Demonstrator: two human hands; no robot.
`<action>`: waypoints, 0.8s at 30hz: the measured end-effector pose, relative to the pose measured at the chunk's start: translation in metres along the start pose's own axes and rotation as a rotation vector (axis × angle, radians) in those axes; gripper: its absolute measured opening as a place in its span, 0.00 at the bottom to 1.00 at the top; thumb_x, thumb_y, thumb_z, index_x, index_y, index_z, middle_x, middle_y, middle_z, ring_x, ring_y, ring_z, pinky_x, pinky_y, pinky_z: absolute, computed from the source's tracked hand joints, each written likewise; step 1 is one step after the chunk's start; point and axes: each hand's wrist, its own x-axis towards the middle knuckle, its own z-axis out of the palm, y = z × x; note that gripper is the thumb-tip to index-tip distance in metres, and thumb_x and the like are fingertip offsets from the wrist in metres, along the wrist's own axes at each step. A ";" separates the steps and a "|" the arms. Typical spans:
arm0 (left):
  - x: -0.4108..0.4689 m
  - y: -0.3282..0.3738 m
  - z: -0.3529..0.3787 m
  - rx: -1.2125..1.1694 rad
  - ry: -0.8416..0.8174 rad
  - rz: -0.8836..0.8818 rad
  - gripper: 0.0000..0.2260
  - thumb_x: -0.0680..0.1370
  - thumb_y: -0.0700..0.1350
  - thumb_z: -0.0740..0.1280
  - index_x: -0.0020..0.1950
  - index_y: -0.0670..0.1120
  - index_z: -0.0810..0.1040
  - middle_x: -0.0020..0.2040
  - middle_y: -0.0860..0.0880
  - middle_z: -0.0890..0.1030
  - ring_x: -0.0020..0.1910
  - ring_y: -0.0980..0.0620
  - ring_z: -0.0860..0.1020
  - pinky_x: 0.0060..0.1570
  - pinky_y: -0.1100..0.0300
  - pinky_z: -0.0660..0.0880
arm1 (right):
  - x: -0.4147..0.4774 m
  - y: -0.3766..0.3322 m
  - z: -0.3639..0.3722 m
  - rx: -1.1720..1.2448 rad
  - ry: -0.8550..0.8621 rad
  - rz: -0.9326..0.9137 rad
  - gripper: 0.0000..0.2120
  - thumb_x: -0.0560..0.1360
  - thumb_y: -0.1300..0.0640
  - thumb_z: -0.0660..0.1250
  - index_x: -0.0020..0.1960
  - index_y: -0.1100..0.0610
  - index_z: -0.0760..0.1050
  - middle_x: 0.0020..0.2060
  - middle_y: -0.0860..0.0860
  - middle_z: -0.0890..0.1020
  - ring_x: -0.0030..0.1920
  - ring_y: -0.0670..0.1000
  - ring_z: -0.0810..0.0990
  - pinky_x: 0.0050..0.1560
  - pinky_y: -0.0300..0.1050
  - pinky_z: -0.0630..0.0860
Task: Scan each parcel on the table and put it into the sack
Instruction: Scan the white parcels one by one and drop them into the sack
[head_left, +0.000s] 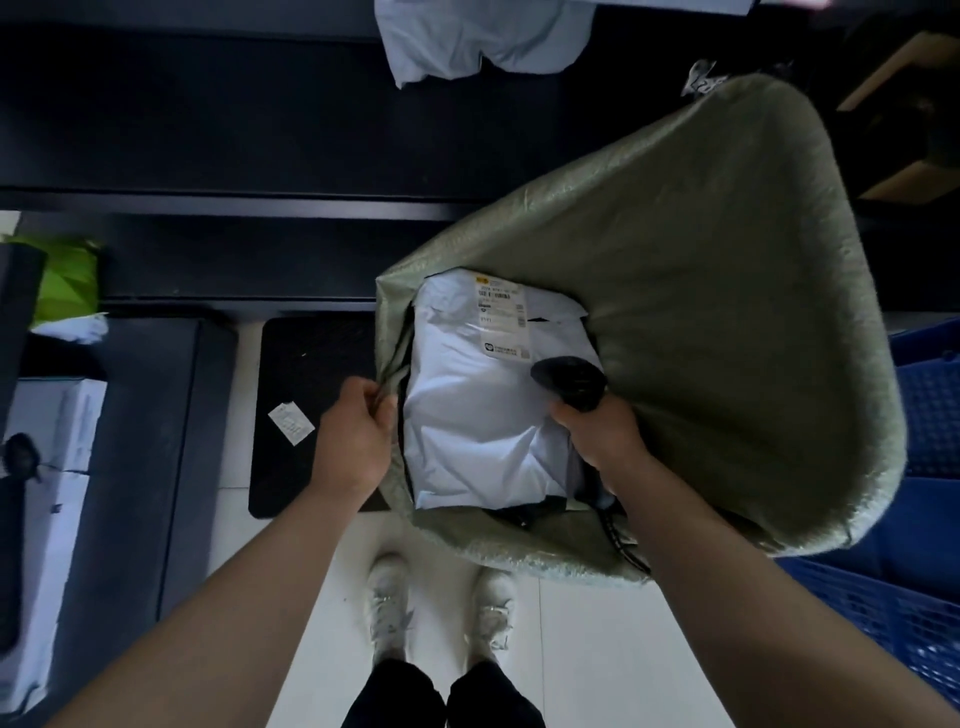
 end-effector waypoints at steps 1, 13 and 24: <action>-0.003 0.000 -0.005 0.010 -0.020 -0.010 0.09 0.80 0.45 0.64 0.54 0.39 0.73 0.42 0.47 0.78 0.42 0.47 0.76 0.40 0.60 0.65 | -0.009 -0.002 -0.004 -0.004 0.000 -0.021 0.08 0.74 0.56 0.70 0.48 0.61 0.78 0.40 0.54 0.78 0.40 0.52 0.77 0.42 0.43 0.72; -0.116 0.078 -0.097 0.372 -0.272 0.359 0.12 0.81 0.50 0.58 0.43 0.44 0.73 0.41 0.48 0.78 0.42 0.46 0.77 0.42 0.51 0.75 | -0.208 0.003 -0.115 -0.006 0.044 -0.251 0.08 0.74 0.54 0.71 0.51 0.55 0.76 0.40 0.51 0.80 0.42 0.51 0.77 0.34 0.41 0.69; -0.290 0.247 -0.132 0.599 -0.276 1.100 0.12 0.81 0.51 0.58 0.53 0.45 0.76 0.48 0.46 0.77 0.47 0.45 0.76 0.45 0.50 0.74 | -0.401 0.090 -0.265 0.069 0.304 -0.245 0.05 0.72 0.57 0.70 0.40 0.55 0.74 0.28 0.51 0.79 0.28 0.48 0.77 0.32 0.42 0.74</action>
